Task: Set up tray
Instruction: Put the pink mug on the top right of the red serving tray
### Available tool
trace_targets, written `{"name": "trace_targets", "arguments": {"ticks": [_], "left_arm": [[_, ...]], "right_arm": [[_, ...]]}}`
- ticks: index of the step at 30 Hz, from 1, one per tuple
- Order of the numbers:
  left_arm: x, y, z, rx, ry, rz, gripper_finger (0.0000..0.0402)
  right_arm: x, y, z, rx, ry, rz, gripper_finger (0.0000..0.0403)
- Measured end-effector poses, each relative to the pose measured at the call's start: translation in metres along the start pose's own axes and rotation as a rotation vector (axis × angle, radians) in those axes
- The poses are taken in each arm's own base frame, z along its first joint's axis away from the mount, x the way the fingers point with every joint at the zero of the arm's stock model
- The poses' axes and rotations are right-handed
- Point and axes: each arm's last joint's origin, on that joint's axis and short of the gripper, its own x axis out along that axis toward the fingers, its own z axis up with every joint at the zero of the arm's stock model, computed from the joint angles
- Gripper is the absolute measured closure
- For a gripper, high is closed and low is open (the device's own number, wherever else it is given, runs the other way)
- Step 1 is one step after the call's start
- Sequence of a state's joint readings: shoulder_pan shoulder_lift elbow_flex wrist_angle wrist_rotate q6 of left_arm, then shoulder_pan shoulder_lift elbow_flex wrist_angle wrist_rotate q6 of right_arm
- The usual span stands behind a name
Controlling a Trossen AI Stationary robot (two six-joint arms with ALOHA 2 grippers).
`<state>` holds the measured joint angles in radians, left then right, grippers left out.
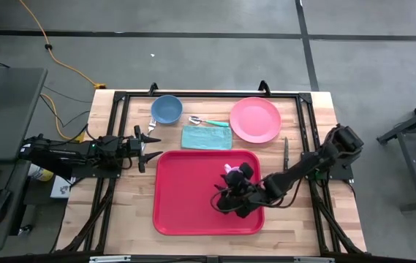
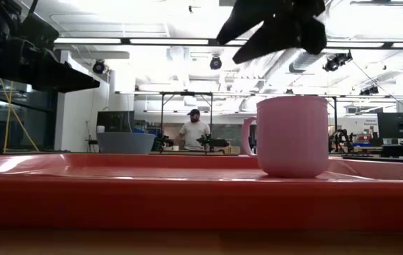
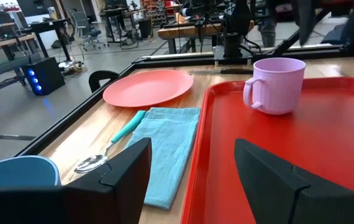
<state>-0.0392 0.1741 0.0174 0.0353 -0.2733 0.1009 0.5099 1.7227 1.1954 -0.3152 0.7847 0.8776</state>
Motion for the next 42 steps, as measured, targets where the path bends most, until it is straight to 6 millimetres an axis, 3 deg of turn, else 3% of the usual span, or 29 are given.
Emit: {"name": "trace_targets", "arguments": {"ticks": [4,9,16,22,31,42], "left_arm": [[0.000,0.000,0.000,0.000,0.000,0.000,0.0140],[0.000,0.000,0.000,0.000,0.000,0.000,0.0140],[0.000,0.000,0.000,0.000,0.000,0.001,0.0140],[0.000,0.000,0.000,-0.001,0.000,0.000,0.0140],[0.000,0.000,0.000,-0.001,0.000,0.001,0.0140],[0.000,0.000,0.000,-0.001,0.000,0.001,0.0140]], "right_arm": [[-0.002,-0.025,0.016,0.036,0.082,-0.076,0.0221],[-0.004,-0.069,0.034,0.202,0.407,-0.148,0.0221],[-0.019,-0.098,0.068,0.352,0.510,-0.055,0.0221],[-0.017,-0.104,0.077,0.406,0.641,0.091,0.0221],[-0.007,-0.113,0.060,0.295,0.753,-0.064,0.0221],[0.017,-0.107,0.048,0.220,0.787,-0.052,0.0221]]}}
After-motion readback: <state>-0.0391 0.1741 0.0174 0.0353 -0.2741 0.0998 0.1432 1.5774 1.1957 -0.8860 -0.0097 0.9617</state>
